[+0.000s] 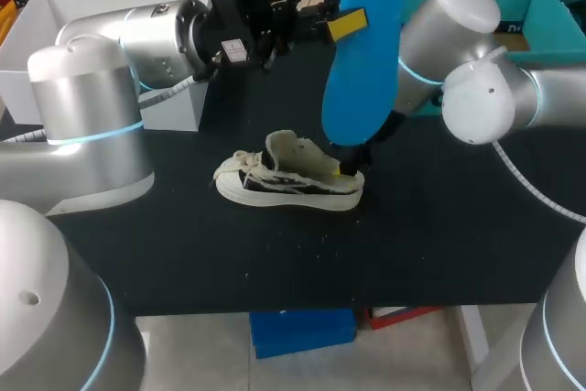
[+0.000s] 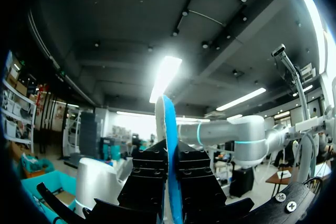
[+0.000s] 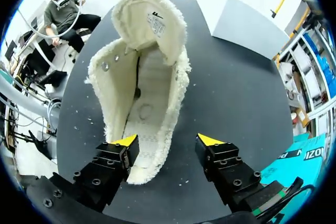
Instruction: Take the shoe out of the shoebox, open the shoe tongue, remove and reinsert the insole, then place the shoe into the shoebox
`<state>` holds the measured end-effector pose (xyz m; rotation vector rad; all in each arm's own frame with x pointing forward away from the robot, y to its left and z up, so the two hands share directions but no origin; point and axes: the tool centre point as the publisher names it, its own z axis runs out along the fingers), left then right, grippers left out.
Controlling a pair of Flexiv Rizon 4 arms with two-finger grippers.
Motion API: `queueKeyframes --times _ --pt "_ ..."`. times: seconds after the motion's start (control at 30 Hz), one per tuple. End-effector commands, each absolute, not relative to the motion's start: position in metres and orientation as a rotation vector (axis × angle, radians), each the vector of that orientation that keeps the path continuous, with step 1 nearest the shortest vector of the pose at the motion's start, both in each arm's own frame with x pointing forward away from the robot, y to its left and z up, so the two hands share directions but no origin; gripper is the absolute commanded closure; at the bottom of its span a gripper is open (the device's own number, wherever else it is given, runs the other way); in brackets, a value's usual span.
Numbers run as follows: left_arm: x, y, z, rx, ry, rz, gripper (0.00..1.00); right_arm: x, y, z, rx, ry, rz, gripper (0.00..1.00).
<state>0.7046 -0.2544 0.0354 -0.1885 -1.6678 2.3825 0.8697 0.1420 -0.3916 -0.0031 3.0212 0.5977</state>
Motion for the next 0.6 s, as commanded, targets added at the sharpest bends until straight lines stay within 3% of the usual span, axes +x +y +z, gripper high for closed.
queueKeyframes --times 0.03,0.17,0.6 --pt "0.704 -0.254 0.034 -0.192 -1.668 2.382 1.00 0.878 0.155 -0.392 0.003 3.079 0.244 0.49" --pt "0.704 -0.254 0.034 -0.192 -1.668 2.382 1.00 0.881 0.163 -0.391 -0.006 3.090 0.212 0.53" --pt "0.704 -0.254 0.034 -0.192 -1.668 2.382 1.00 0.885 0.179 -0.393 0.000 3.143 0.166 0.52"
